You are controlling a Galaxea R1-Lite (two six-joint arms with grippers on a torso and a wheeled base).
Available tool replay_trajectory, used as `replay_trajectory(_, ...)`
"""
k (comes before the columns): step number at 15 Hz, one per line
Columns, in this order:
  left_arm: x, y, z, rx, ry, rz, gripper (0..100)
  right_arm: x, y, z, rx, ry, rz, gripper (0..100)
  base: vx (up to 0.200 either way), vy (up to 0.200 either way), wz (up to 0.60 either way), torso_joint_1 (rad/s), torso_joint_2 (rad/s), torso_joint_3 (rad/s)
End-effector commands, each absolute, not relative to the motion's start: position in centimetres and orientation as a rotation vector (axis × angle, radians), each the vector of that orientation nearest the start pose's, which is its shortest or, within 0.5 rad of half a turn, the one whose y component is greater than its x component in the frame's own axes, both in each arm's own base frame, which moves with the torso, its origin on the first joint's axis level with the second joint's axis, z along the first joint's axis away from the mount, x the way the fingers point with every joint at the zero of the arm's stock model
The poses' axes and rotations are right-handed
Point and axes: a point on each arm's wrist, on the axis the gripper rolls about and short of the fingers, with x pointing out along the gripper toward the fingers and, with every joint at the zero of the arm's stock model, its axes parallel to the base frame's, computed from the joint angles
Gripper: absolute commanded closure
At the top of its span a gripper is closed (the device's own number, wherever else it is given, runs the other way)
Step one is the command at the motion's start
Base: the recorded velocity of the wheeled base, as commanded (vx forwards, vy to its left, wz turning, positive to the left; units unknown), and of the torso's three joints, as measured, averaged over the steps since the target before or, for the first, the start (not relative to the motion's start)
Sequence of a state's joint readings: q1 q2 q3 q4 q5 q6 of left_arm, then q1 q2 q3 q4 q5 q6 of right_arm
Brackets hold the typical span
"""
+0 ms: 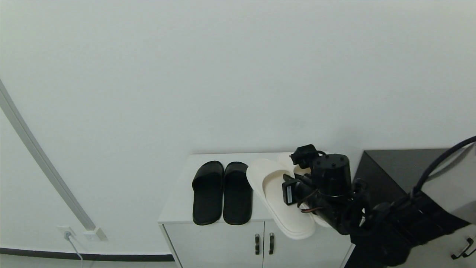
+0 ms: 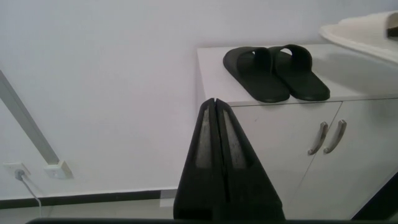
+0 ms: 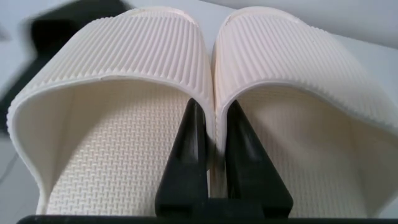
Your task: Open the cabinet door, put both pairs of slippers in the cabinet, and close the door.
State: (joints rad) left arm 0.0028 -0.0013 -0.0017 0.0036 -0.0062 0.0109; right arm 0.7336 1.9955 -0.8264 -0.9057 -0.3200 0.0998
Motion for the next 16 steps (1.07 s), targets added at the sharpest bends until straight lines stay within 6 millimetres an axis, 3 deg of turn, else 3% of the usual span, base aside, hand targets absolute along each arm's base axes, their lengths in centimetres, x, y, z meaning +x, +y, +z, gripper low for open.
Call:
replay_trajectory(1, -2.3, 0.0, 7.6, 0.011, 0.002, -0.003, 100, 23.0, 21.9, 15.5, 0.003, 0.186, 0.558, 100, 0.000, 0.000, 0.00, 0.000, 0.00, 0.000)
replay_trajectory(5, -2.3, 0.0, 7.5, 0.011, 0.003, -0.003, 100, 19.4, 20.5, 17.1, -0.001, 0.218, 0.755, 100, 0.000, 0.000, 0.00, 0.000, 0.00, 0.000)
replay_trajectory(8, -2.3, 0.0, 7.6, 0.011, 0.002, -0.003, 100, 18.3, 19.6, 18.2, 0.003, 0.221, 0.857, 100, 0.000, 0.000, 0.00, 0.000, 0.00, 0.000)
replay_trajectory(16, -2.3, 0.0, 7.5, 0.009, 0.003, -0.003, 100, 17.2, 18.5, 16.1, -0.240, 0.182, 0.931, 100, 0.000, 0.000, 0.00, 0.000, 0.00, 0.000)
